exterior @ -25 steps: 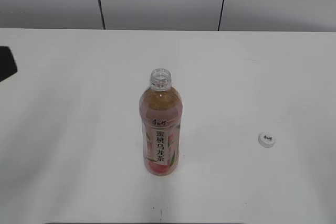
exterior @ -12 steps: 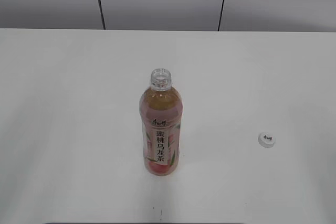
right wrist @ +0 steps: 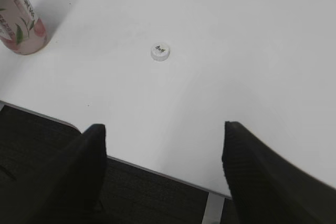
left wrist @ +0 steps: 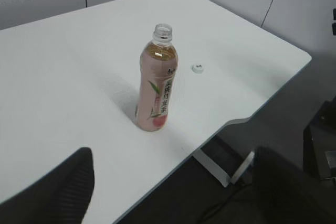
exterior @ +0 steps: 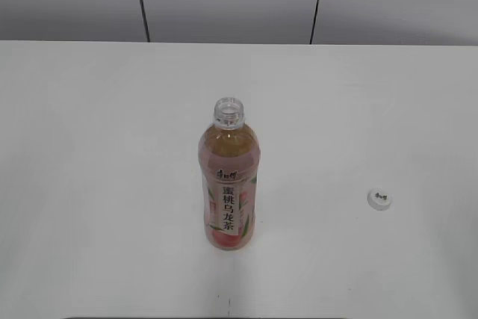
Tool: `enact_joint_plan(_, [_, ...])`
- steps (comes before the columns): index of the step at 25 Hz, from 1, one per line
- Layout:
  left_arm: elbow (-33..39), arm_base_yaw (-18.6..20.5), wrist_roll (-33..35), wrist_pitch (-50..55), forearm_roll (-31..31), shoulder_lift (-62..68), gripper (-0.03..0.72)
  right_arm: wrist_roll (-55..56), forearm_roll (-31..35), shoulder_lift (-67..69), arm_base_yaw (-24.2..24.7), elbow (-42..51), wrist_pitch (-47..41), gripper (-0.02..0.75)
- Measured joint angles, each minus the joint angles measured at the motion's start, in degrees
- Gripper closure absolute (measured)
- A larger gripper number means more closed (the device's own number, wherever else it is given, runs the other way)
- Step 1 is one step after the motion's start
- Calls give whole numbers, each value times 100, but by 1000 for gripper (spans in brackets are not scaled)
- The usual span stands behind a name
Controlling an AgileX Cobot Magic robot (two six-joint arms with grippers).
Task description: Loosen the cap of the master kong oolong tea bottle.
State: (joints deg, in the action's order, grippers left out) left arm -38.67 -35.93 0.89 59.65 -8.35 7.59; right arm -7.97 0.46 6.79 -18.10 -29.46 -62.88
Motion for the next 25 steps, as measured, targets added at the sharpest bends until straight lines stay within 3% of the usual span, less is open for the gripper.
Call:
enact_joint_plan(12, [122,0,12,684,1170,-642,129,0,5,0,0,0,0,215])
enact_joint_plan(25, [658,-4,17,-71,1250,-631,129,0,5,0,0,0,0,215])
